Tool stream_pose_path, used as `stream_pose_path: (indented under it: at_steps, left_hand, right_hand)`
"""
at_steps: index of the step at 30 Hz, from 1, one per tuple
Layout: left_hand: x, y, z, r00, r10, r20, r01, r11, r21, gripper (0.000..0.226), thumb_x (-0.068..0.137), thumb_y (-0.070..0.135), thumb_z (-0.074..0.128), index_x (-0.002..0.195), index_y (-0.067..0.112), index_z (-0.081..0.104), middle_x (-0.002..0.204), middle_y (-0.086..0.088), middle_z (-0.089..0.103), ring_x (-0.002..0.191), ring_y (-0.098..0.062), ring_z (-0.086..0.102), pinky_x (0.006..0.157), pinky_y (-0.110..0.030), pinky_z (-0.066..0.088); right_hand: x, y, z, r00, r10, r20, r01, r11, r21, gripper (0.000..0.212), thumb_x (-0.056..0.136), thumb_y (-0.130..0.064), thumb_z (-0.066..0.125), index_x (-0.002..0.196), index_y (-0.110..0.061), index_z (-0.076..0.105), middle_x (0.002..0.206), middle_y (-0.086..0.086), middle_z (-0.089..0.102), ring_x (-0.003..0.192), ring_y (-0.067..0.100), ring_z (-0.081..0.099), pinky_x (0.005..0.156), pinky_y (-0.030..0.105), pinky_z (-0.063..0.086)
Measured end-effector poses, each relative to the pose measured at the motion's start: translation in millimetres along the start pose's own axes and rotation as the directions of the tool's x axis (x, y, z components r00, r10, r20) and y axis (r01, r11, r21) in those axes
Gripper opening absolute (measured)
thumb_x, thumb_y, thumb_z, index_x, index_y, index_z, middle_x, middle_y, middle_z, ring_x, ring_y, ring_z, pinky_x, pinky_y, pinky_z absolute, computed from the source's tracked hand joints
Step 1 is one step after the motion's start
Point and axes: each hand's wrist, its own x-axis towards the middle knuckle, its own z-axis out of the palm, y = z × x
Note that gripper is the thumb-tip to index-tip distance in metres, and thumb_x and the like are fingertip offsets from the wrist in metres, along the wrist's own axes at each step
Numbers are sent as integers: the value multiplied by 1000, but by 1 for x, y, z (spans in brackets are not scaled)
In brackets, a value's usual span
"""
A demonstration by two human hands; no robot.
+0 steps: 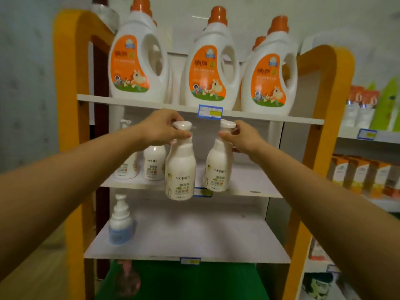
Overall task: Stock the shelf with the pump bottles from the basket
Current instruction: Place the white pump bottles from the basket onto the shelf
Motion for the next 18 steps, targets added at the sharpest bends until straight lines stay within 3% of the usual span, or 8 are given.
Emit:
stream_pose_path:
  at_steps: [3, 8, 12, 18]
  left_hand:
    - [14, -4, 5, 998, 13, -65, -12, 1000, 21, 39, 80, 23, 65, 115, 9, 53, 110, -11, 58, 99, -25, 57, 84, -37, 49]
    - [27, -21, 19, 985, 97, -143, -81, 990, 115, 37, 82, 25, 62, 115, 10, 52, 108, -7, 55, 92, -20, 52, 66, -28, 44]
    - [33, -33, 24, 984, 96, -151, -74, 986, 147, 37, 82, 27, 62, 114, 12, 53, 110, -7, 55, 97, -23, 53, 81, -34, 44]
    - [39, -36, 29, 985, 100, -138, -83, 988, 128, 37, 83, 26, 61, 115, 12, 52, 112, -8, 54, 94, -21, 51, 70, -27, 41]
  right_hand:
    - [21, 10, 11, 999, 6, -48, -7, 1000, -29, 37, 82, -31, 63, 112, -10, 54, 115, 12, 60, 106, 28, 57, 95, 47, 48]
    - [49, 35, 29, 996, 37, -79, -39, 999, -21, 35, 83, -28, 64, 111, -10, 55, 117, 14, 61, 106, 30, 57, 96, 47, 48]
    - [68, 44, 41, 995, 45, -91, -45, 999, 8, 38, 82, -29, 64, 114, -11, 57, 119, 13, 61, 108, 30, 58, 96, 47, 48]
    - [84, 50, 65, 996, 41, -83, -41, 999, 9, 42, 86, -31, 57, 121, -10, 52, 122, 12, 60, 113, 29, 55, 100, 44, 44]
